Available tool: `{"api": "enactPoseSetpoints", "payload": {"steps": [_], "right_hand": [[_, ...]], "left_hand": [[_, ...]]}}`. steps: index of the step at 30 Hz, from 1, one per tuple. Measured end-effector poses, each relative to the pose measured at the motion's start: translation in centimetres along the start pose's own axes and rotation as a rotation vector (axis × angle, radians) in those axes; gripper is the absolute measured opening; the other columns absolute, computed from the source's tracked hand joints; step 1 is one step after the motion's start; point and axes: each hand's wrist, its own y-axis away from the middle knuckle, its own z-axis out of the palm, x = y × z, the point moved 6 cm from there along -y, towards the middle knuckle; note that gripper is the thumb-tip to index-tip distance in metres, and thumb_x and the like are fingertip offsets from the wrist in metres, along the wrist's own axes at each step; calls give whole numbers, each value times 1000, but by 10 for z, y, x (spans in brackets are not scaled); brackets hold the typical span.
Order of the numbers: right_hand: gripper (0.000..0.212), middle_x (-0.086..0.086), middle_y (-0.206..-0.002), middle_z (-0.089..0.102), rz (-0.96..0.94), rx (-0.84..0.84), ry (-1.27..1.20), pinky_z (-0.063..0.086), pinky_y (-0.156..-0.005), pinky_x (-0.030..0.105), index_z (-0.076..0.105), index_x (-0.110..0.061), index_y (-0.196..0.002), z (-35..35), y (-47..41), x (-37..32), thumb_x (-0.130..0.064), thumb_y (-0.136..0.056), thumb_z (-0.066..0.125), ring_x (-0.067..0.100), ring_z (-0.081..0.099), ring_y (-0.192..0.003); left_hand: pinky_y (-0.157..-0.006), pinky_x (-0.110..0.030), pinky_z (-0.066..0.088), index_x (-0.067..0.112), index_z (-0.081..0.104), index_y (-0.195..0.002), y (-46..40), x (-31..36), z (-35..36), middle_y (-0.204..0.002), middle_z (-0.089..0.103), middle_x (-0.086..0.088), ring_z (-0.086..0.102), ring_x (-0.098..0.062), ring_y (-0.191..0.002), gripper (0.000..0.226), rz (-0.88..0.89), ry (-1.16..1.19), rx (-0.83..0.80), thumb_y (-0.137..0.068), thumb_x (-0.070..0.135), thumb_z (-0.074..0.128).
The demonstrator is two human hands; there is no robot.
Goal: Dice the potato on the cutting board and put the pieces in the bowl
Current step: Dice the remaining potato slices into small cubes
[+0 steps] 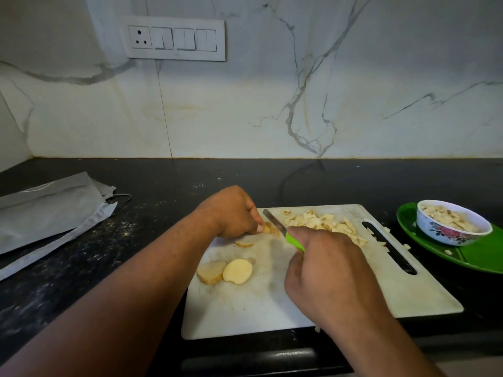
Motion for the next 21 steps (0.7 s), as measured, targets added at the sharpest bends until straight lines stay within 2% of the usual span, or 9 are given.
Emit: {"api": "enactPoseSetpoints", "payload": {"steps": [5, 10, 12, 15, 19, 21], "right_hand": [[47, -14, -110, 66, -30, -87, 16, 48, -84, 15, 52, -32, -138, 14, 10, -4, -27, -92, 49, 4, 60, -96], [51, -17, -123, 58, -22, -118, 5, 41, -94, 15, 37, -41, -145, -4, 37, -2, -33, -95, 43, 4, 54, -111], [49, -18, -119, 60, -24, -104, 12, 43, -91, 15, 41, -42, -143, -13, 38, -2, -33, -94, 44, 3, 56, -107], [46, -17, -104, 64, -31, -25, -7, 41, -74, 10, 51, -38, -137, -17, 25, -5, -30, -92, 49, 3, 55, -86], [46, -13, -111, 67, -2, -6, -11, 45, -81, 14, 54, -31, -137, 4, 4, -7, -26, -92, 52, 5, 61, -97], [45, -14, -105, 67, 2, -32, -20, 48, -79, 16, 55, -31, -135, 13, 0, -9, -25, -90, 53, 5, 61, -92]], "left_hand": [[-95, -36, 58, 27, 83, -83, -2, -1, -2, -85, 77, 13, 71, -6, -88, 5, -32, -9, 40, -82, 28, 88], [-95, -34, 57, 31, 80, -76, -3, -2, -2, -82, 77, 14, 70, -5, -87, 10, -44, -1, 34, -80, 29, 89], [-94, -35, 57, 30, 80, -76, -3, -3, -3, -81, 76, 14, 70, -6, -86, 10, -48, -11, 37, -80, 30, 89], [-93, -36, 59, 28, 81, -78, -1, -4, -3, -80, 76, 13, 70, -6, -84, 8, -63, -12, 56, -80, 30, 88], [-91, -34, 59, 28, 80, -76, 1, -4, -2, -82, 77, 10, 71, -8, -85, 9, -69, 9, 59, -80, 28, 89], [-90, -32, 58, 27, 79, -76, 1, -4, -3, -83, 77, 9, 70, -8, -86, 10, -79, 23, 54, -81, 25, 87]]}}
